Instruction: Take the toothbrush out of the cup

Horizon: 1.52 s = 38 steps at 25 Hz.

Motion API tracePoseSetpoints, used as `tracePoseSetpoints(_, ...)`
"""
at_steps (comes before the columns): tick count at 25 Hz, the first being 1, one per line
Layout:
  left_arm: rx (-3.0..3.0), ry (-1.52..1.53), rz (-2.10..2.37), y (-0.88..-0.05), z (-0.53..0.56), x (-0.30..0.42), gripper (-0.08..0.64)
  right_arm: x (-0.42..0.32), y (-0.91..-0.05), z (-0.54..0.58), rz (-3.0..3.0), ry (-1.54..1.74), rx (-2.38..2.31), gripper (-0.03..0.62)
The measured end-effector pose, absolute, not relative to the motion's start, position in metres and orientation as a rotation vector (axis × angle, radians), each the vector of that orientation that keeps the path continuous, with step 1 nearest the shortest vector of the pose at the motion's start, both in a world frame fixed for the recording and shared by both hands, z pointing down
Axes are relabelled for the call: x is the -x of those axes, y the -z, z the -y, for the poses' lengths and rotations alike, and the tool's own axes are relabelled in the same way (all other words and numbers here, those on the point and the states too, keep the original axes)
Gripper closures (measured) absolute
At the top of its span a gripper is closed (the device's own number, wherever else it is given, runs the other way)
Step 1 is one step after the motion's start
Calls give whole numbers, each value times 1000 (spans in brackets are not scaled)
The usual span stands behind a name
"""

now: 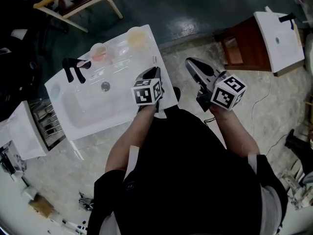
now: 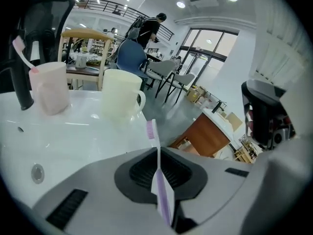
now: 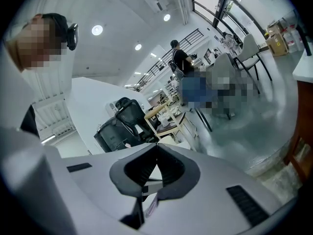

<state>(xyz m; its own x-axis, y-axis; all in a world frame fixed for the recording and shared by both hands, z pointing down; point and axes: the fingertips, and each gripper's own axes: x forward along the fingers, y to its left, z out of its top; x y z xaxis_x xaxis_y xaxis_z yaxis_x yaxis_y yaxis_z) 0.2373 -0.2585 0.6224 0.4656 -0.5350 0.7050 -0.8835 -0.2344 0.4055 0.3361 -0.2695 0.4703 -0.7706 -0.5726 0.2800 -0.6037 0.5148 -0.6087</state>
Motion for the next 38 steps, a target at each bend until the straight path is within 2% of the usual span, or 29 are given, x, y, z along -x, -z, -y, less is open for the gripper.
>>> tracePoseSetpoints(14,-1852,-626,1245,-646,261,-236,506,-343,-473,277,2704,-1100,-1002,565)
tracePoseSetpoints(20,-1841,-629,1242,-649,261,-235,454,-349,-471,279,2698,-1099,-1018,565)
tracePoseSetpoints(25,-1839,-611,1251,-646,261,-232,368,-347,-470,278,2704,-1101,-1023,565)
tracePoseSetpoints(31,-1939,-550,1380,-599,272,-215,370,-339,-459,277,2736,-1091,-1015,565)
tracePoseSetpoints(38,-2068,-430,1585,-504,277,-173,448,-325,-421,276,2867,-1008,-961,565)
